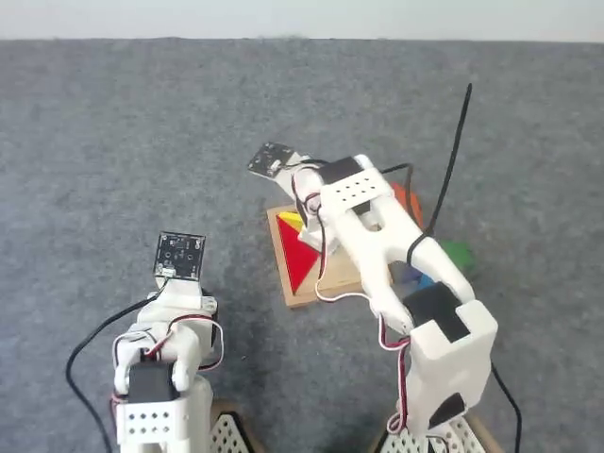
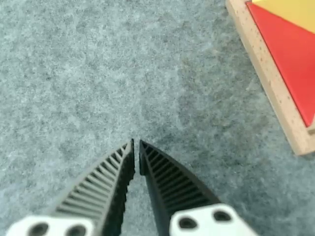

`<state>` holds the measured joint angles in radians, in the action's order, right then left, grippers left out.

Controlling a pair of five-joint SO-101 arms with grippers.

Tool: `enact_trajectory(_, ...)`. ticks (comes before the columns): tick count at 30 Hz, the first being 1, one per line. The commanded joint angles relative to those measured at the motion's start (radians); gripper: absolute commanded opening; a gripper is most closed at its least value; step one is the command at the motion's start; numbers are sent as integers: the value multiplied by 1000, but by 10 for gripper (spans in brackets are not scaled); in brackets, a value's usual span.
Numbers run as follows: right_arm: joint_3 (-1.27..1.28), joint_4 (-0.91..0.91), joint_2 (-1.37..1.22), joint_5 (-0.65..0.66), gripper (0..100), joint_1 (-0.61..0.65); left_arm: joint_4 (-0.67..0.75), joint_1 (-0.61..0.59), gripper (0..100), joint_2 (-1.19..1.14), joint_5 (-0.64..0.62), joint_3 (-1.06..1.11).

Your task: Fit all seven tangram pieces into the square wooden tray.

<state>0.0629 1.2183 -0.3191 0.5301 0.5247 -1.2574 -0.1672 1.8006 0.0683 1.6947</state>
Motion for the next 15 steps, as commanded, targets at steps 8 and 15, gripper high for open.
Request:
enact_trajectory(8,-40,-24,64,17,7,-18,-3,5,21,17,2,-10)
enact_trajectory(15,-41,-53,2,48,7,-10,-3,5,21,17,2,-10)
